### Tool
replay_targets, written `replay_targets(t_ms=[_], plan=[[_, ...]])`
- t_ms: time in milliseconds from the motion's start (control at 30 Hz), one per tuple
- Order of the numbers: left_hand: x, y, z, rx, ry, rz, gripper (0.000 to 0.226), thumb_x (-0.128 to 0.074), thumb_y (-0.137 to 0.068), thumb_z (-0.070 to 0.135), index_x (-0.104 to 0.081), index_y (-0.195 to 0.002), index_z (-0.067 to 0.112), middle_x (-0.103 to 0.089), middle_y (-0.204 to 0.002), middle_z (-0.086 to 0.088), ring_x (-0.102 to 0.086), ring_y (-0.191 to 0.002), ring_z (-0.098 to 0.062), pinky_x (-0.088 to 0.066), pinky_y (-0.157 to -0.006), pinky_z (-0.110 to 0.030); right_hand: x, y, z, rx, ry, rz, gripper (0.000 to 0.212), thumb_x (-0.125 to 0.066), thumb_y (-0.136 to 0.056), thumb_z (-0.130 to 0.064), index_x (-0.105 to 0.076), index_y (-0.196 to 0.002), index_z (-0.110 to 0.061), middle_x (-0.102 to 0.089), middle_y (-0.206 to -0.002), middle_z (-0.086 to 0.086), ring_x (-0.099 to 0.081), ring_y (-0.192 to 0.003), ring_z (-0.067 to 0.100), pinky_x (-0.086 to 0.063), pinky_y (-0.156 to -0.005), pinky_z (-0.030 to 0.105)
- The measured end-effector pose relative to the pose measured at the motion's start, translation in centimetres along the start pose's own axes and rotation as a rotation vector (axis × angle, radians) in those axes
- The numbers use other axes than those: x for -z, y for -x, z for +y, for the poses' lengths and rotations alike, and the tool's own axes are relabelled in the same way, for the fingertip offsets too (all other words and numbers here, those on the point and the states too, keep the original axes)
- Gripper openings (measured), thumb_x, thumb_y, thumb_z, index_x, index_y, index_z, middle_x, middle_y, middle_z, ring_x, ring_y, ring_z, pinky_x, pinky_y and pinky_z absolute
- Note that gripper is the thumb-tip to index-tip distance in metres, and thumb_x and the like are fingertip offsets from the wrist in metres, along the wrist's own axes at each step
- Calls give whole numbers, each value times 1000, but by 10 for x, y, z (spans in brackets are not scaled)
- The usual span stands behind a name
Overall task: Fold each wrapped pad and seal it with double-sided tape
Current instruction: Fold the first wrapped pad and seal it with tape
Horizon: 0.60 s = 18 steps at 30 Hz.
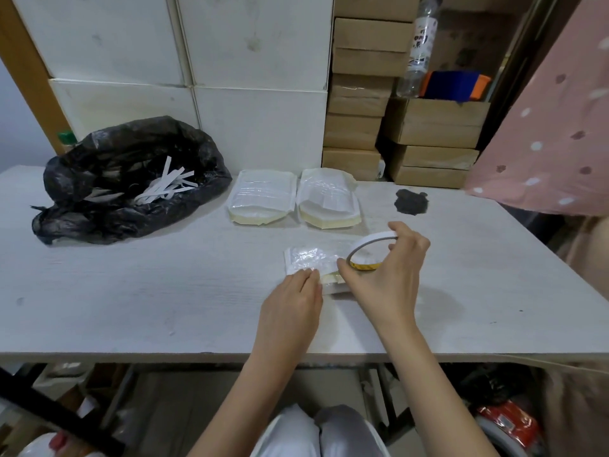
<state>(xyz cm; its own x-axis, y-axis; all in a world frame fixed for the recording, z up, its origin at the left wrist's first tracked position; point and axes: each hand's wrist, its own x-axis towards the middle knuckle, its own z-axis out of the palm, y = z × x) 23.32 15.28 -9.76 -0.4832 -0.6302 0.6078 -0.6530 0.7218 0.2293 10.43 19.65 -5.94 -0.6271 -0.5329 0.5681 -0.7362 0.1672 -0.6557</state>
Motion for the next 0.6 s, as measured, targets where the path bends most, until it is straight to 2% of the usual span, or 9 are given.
replay_targets(t_ms=[167, 233, 300, 333, 467, 600], plan=[[1, 0, 0, 1, 30, -25, 31, -43, -88, 22, -72, -92, 10, -72, -89, 1, -69, -74, -15, -52, -50, -23, -6, 11, 18, -114, -45, -11, 88, -85, -58, -32, -33, -127, -13, -33, -124, 6, -44, -113, 25, -41, -71, 27], [8, 1, 1, 17, 84, -69, 35, -41, -89, 27, -67, -110, 15, -69, -87, 6, -66, -71, -12, -48, -48, -22, -8, 13, 23, -162, -75, -28, 89, -85, -58, -36, -32, -126, -14, -31, -119, 1, -45, -114, 25, -43, -70, 28], [14, 0, 3, 16, 113, -128, 45, -40, -89, 33, -51, -132, 25, -63, -81, 10, -58, -64, -9, -39, -44, -20, -6, 12, 26, -203, -143, -55, 89, -84, -58, -41, -30, -125, -17, -27, -115, -5, -46, -111, 22, -45, -73, 28], [15, 0, 4, 3, 107, -144, 47, -40, -89, 35, -47, -135, 29, -61, -83, 10, -58, -65, -9, -38, -45, -20, -4, 11, 27, -228, -195, -82, 87, -82, -59, -43, -29, -124, -20, -27, -115, -5, -47, -108, 20, -45, -75, 28], [10, 1, 4, -59, 2, -164, 41, -42, -86, 39, -65, -117, 28, -66, -95, -3, -67, -76, -18, -46, -43, -22, 9, 7, 23, -283, -331, -159, 69, -74, -69, -46, -30, -119, -28, -32, -117, -1, -48, -103, 16, -44, -78, 24], [10, 1, 4, -41, -18, -155, 40, -41, -87, 38, -66, -117, 29, -66, -96, -3, -67, -77, -17, -47, -43, -23, 17, 0, 13, -111, -174, -69, 71, -79, -65, -42, -38, -119, -21, -35, -116, -2, -46, -103, 14, -44, -77, 25]])
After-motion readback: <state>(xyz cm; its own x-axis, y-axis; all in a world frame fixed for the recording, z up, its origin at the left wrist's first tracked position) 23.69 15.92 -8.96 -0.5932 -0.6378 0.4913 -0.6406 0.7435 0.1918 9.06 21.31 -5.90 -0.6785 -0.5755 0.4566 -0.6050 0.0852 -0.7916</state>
